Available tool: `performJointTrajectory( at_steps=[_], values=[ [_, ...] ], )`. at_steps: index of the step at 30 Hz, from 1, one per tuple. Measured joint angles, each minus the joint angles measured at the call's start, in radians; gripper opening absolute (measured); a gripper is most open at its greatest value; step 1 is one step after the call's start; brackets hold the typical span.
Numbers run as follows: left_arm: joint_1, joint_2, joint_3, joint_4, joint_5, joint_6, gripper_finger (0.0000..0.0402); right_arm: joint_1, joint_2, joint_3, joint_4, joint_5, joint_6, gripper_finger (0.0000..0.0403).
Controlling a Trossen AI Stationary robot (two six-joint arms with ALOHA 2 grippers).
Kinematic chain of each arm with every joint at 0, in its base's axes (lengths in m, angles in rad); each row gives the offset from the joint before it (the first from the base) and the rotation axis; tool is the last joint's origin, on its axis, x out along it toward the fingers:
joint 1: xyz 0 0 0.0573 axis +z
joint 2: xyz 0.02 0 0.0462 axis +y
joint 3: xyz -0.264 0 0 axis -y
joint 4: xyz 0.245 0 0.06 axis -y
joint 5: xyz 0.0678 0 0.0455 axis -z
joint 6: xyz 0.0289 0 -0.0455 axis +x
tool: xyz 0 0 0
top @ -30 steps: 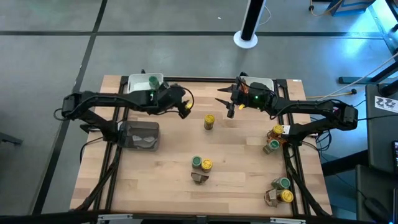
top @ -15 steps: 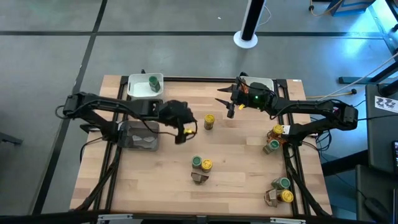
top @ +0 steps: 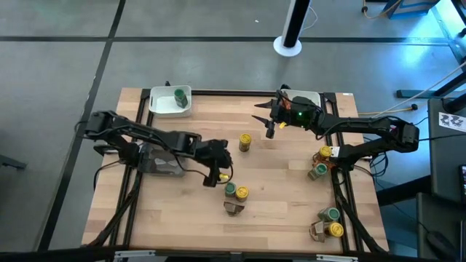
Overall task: Sort spices by type
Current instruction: Put the green seasoning bottle into the top left white bin
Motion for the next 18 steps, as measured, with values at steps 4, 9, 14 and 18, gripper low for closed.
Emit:
performJointTrajectory(
  at_steps=[4, 9, 14, 18],
  values=[
    [-0.032, 0.015, 0.0, 0.06, 0.049, -0.041, 0.0249, 0.0, 0.0, 0.0, -0.001, -0.002, 0.0, 0.0198],
    [-0.067, 0.033, 0.0, 0.109, 0.049, -0.045, 0.0249, 0.0, 0.0, 0.0, -0.023, -0.003, 0.04, 0.0198],
    [-0.095, 0.071, 0.0, 0.128, 0.048, -0.064, 0.0249, 0.0, 0.0, 0.0, -0.031, -0.003, 0.055, 0.0198],
    [-0.105, 0.098, 0.0, 0.115, 0.043, -0.067, 0.0249, 0.0, 0.0, 0.0, -0.03, -0.003, 0.057, 0.0198]
  ],
)
